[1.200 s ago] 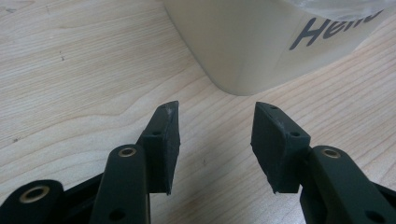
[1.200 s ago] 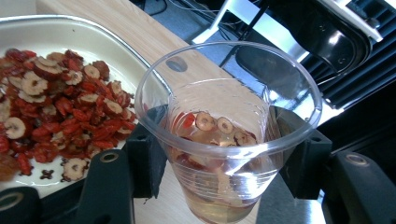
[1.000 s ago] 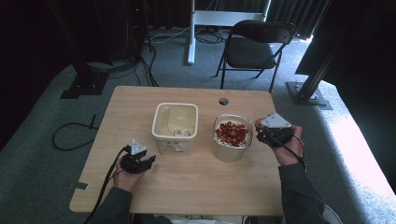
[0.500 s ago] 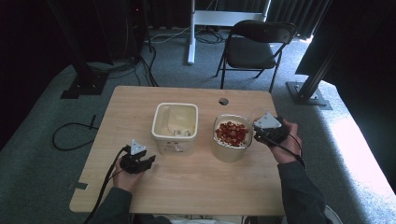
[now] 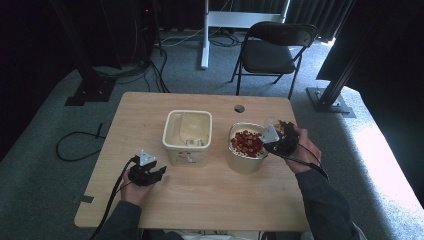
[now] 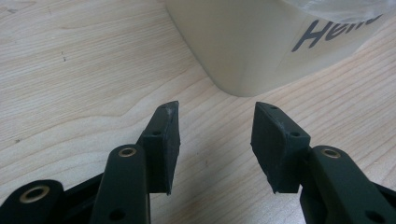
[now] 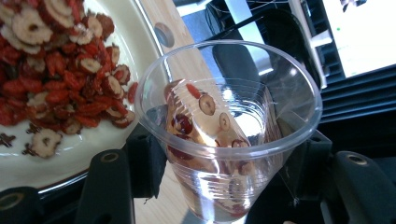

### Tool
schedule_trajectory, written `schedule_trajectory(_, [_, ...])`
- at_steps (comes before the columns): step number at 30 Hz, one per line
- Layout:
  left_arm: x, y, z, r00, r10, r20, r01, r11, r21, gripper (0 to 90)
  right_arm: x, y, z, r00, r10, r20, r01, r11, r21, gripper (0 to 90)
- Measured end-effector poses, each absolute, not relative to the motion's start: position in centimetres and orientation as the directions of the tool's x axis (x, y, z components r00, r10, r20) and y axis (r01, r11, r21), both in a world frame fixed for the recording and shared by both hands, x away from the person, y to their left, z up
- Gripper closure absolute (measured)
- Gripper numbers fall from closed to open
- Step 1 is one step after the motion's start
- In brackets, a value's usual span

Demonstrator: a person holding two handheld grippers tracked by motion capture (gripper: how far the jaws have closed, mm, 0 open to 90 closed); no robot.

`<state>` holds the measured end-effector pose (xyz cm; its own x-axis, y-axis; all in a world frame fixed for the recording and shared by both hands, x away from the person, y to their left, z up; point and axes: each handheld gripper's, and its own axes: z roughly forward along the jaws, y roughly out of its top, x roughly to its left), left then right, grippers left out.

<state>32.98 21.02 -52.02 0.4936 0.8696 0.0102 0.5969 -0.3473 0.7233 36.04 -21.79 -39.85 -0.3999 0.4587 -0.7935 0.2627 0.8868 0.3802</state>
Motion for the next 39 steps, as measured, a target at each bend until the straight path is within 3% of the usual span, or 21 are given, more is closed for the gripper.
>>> schedule_trajectory(9, [33.0, 21.0, -52.0, 0.493, 0.870, 0.010, 0.597, -0.346, 0.724, 52.8, 36.3, -20.5, -40.7, -0.380, 0.270, -0.885, 0.238, 0.953, 0.188, 40.7])
schedule_trajectory(10, [32.9, 21.0, -52.0, 0.492, 0.871, 0.009, 0.597, -0.345, 0.724, 52.8, 36.4, -20.2, -41.0, -0.369, 0.208, -0.906, 0.228, 0.965, 0.128, 40.7])
schedule_trajectory(20, [32.9, 21.0, -52.0, 0.490, 0.872, 0.008, 0.596, -0.342, 0.726, 52.7, 36.1, -19.3, -41.7, -0.311, 0.000, -0.951, 0.210, 0.975, -0.069, 40.9])
schedule_trajectory(30, [32.9, 21.0, -52.0, 0.491, 0.871, 0.009, 0.596, -0.344, 0.726, 52.8, 35.5, -18.4, -41.7, -0.244, -0.157, -0.957, 0.191, 0.960, -0.206, 41.1])
schedule_trajectory(39, [32.9, 21.0, -52.0, 0.491, 0.871, 0.007, 0.597, -0.343, 0.725, 52.8, 35.1, -18.1, -42.1, -0.237, -0.207, -0.949, 0.163, 0.955, -0.248, 41.7])
